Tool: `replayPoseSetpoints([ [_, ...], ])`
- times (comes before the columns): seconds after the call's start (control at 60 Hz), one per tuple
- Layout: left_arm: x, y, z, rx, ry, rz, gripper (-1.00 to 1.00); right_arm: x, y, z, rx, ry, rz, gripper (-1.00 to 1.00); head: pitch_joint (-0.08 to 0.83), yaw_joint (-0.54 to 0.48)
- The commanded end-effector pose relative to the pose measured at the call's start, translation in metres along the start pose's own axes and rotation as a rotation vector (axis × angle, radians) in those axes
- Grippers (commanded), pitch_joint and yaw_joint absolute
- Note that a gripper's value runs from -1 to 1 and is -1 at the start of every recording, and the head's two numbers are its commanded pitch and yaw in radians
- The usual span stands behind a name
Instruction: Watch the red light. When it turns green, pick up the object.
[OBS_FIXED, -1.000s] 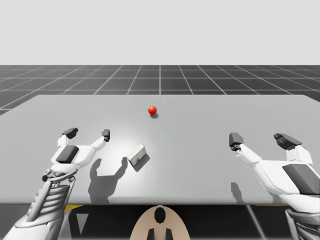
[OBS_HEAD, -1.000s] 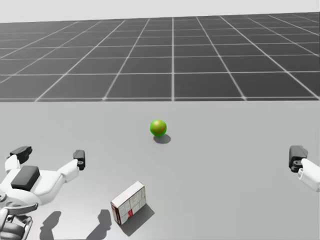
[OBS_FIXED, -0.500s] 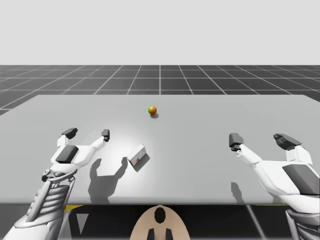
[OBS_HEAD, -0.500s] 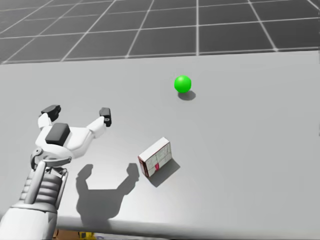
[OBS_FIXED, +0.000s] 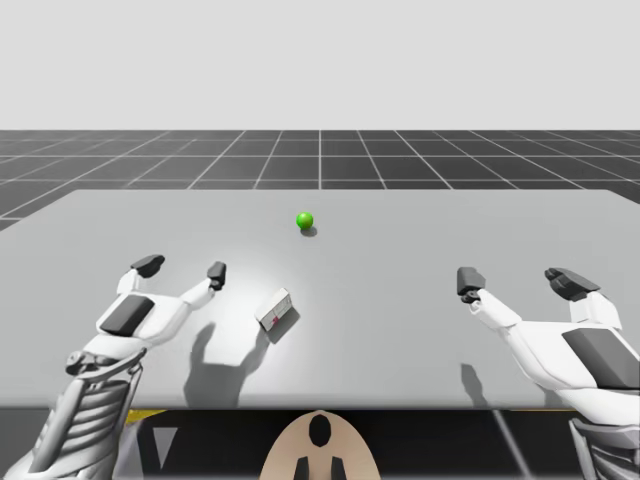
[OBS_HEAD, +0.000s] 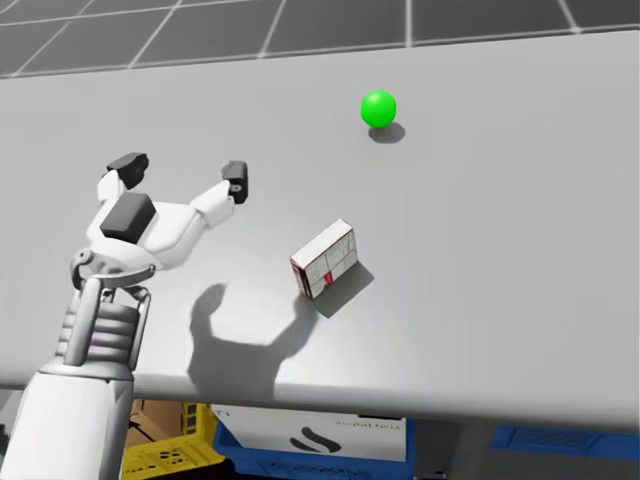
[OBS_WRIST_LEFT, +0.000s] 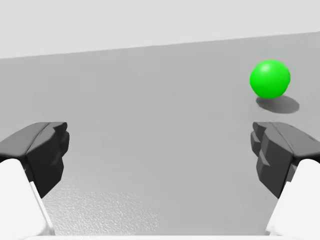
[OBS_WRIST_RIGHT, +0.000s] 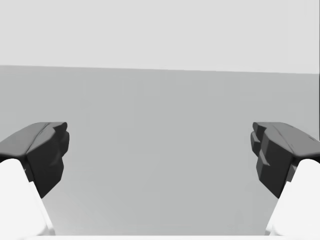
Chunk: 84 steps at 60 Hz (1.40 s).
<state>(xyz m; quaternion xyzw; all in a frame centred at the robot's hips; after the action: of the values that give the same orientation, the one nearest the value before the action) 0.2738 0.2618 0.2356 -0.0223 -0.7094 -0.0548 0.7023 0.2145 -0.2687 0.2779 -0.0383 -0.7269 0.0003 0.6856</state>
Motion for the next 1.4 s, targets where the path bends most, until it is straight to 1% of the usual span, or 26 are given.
replayPoseSetpoints([
  [0.017,0.016,-0.009,0.024,-0.172,0.031,0.066,-1.0,-0.001,0.0,0.0,-0.004,0.003,0.0,-1.0,0.684,0.19],
  [0.1,0.013,-0.004,0.041,-0.286,0.096,0.062,-1.0,-0.001,0.0,0.0,-0.005,0.004,0.001,-1.0,0.684,0.19],
  [0.2,0.002,-0.003,0.052,-0.344,0.153,0.072,-1.0,-0.002,0.0,-0.001,-0.006,0.004,0.001,-1.0,0.686,0.19],
  [0.217,-0.005,-0.005,0.055,-0.358,0.178,0.065,-1.0,-0.002,0.0,-0.001,-0.006,0.003,0.001,-1.0,0.686,0.2],
  [0.267,-0.013,-0.007,0.058,-0.367,0.192,0.051,-1.0,-0.002,0.0,-0.001,-0.006,0.004,-0.003,-1.0,0.686,0.2],
  [0.283,-0.021,-0.009,0.06,-0.366,0.213,0.032,-1.0,-0.001,0.0,0.0,0.02,0.013,-0.034,-1.0,0.686,0.2],
  [0.3,-0.024,-0.01,0.061,-0.37,0.218,0.029,-1.0,-0.001,0.0,0.0,0.024,0.014,-0.037,-1.0,0.686,0.2],
  [0.333,-0.029,-0.012,0.062,-0.378,0.231,0.03,-1.0,-0.001,-0.001,0.0,0.018,0.011,-0.031,-1.0,0.687,0.19],
  [0.35,-0.036,-0.016,0.063,-0.388,0.253,0.032,-1.0,-0.002,-0.001,-0.001,0.008,0.008,-0.022,-1.0,0.687,0.19],
  [0.4,-0.045,-0.02,0.063,-0.396,0.272,0.021,-1.0,-0.002,-0.001,-0.001,0.009,0.009,-0.023,-1.0,0.688,0.19],
  [0.417,-0.049,-0.022,0.063,-0.403,0.283,0.025,-1.0,-0.002,-0.002,-0.001,0.009,0.009,-0.023,-1.0,0.688,0.19],
  [0.517,-0.062,-0.034,0.057,-0.428,0.299,0.023,-1.0,-0.002,-0.002,-0.001,0.004,0.007,-0.019,-1.0,0.688,0.19],
  [0.633,-0.069,-0.046,0.044,-0.449,0.313,0.026,-1.0,-0.002,-0.003,-0.001,0.001,0.004,-0.017,-1.0,0.686,0.18],
  [0.683,-0.07,-0.049,0.04,-0.455,0.323,0.027,-1.0,-0.001,-0.004,-0.001,0.002,0.004,-0.019,-1.0,0.685,0.18],
  [0.767,-0.072,-0.057,0.03,-0.466,0.329,0.014,-1.0,-0.001,-0.004,-0.001,0.002,0.003,-0.02,-1.0,0.683,0.18],
  [0.8,-0.071,-0.062,0.023,-0.466,0.33,0.01,-1.0,-0.001,-0.005,-0.001,0.003,0.003,-0.023,-1.0,0.681,0.17],
  [0.9,-0.069,-0.071,0.01,-0.467,0.335,0.019,-1.0,-0.001,-0.005,-0.001,0.003,0.002,-0.024,-1.0,0.678,0.16],
  [1.033,-0.066,-0.084,-0.01,-0.471,0.345,0.013,-1.0,0.0,-0.007,0.0,0.005,0.003,-0.028,-1.0,0.675,0.16],
  [1.133,-0.068,-0.092,-0.02,-0.473,0.364,0.032,-1.0,0.0,-0.007,0.0,0.007,0.005,-0.029,-1.0,0.676,0.15],
  [1.2,-0.072,-0.096,-0.025,-0.474,0.375,0.033,-1.0,0.0,-0.008,0.0,0.008,0.005,-0.03,-1.0,0.677,0.15],
  [1.317,-0.078,-0.096,-0.027,-0.478,0.401,0.039,-1.0,0.001,-0.008,0.0,0.009,0.005,-0.032,-1.0,0.675,0.15],
  [1.333,-0.078,-0.096,-0.027,-0.476,0.406,0.043,-0.94,0.001,-0.008,0.0,0.009,0.005,-0.031,-1.0,0.675,0.15],
  [1.35,-0.079,-0.095,-0.026,-0.474,0.409,0.045,-0.67,0.001,-0.008,0.0,0.01,0.005,-0.031,-1.0,0.675,0.15],
  [1.367,-0.08,-0.095,-0.026,-0.474,0.406,0.044,-0.29,0.001,-0.008,0.0,0.01,0.005,-0.031,-1.0,0.675,0.15],
  [1.383,-0.08,-0.094,-0.025,-0.477,0.408,0.042,0.52,0.001,-0.008,0.0,0.01,0.005,-0.032,-1.0,0.675,0.15],
  [1.4,-0.081,-0.094,-0.025,-0.477,0.41,0.041,0.9,0.001,-0.008,0.0,0.01,0.005,-0.032,-1.0,0.674,0.15],
])
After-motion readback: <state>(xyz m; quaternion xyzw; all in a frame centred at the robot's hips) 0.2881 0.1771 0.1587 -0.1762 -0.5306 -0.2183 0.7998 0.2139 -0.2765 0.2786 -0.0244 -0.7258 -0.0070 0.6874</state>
